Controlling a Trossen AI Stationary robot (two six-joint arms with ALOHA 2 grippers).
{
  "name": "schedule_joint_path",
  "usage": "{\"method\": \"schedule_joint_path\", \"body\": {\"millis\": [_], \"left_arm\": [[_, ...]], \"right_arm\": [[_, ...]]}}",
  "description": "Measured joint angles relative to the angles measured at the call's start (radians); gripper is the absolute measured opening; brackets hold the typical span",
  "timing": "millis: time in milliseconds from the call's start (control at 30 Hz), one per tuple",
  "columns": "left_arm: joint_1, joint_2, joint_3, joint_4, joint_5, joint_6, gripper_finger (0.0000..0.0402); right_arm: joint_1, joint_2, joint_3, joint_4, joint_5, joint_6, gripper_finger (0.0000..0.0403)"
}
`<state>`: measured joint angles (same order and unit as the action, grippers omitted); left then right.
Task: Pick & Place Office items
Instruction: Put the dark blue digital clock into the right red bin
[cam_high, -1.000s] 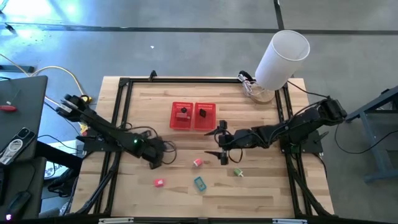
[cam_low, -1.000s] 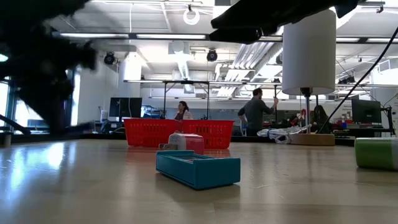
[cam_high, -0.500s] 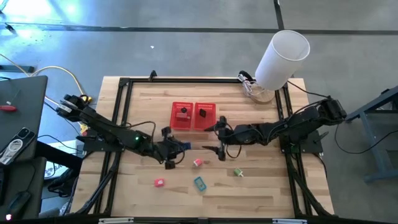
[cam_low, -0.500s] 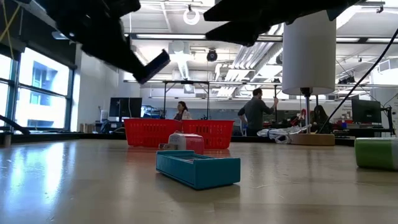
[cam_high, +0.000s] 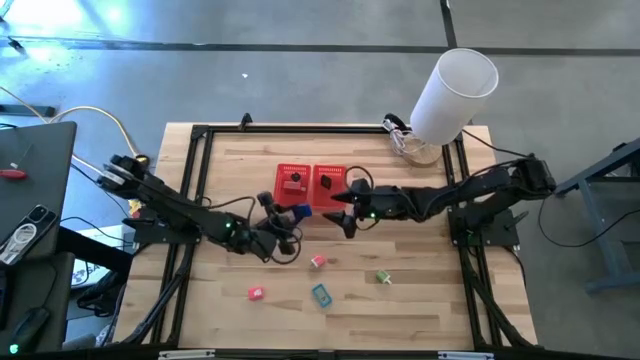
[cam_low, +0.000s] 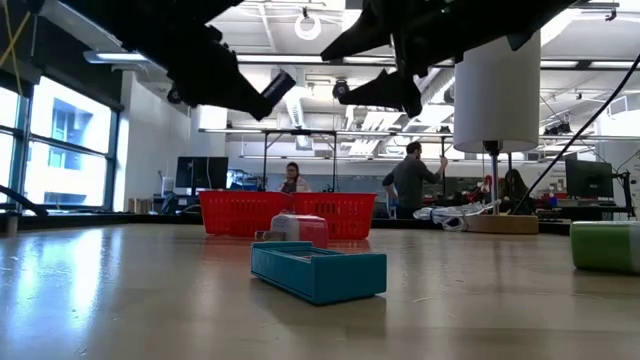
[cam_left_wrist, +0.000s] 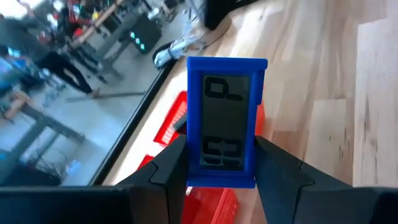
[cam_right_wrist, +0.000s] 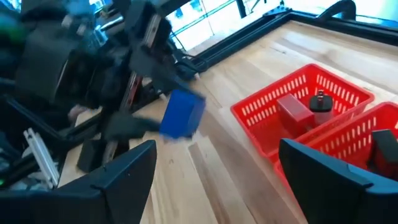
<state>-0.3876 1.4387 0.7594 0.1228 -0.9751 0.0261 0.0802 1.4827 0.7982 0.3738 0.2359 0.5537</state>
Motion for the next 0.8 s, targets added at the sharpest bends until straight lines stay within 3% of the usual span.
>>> {"method": "schedule_joint_path", "body": {"millis": [233,400,567,800], "left_arm": [[0.008,0.115,0.057,0.075,-0.115,0.14,0.0139],[0.03,0.162,0.124,0.025,-0.071,0.156,0.0139],[0.061,0.175,0.161,-0.086,0.009,0.06,0.0139],[0.079,0.185,0.173,-0.111,0.025,0.052,0.0139]], "right_arm": [[-0.004,0.063,0.0,0.063,-0.006,0.003,0.0325],[-0.004,0.114,0.001,0.111,-0.002,-0.001,0.0325],[-0.009,0.114,0.001,0.129,-0.015,-0.029,0.0325],[-0.017,0.114,0.001,0.095,0.024,-0.016,0.0325]]}}
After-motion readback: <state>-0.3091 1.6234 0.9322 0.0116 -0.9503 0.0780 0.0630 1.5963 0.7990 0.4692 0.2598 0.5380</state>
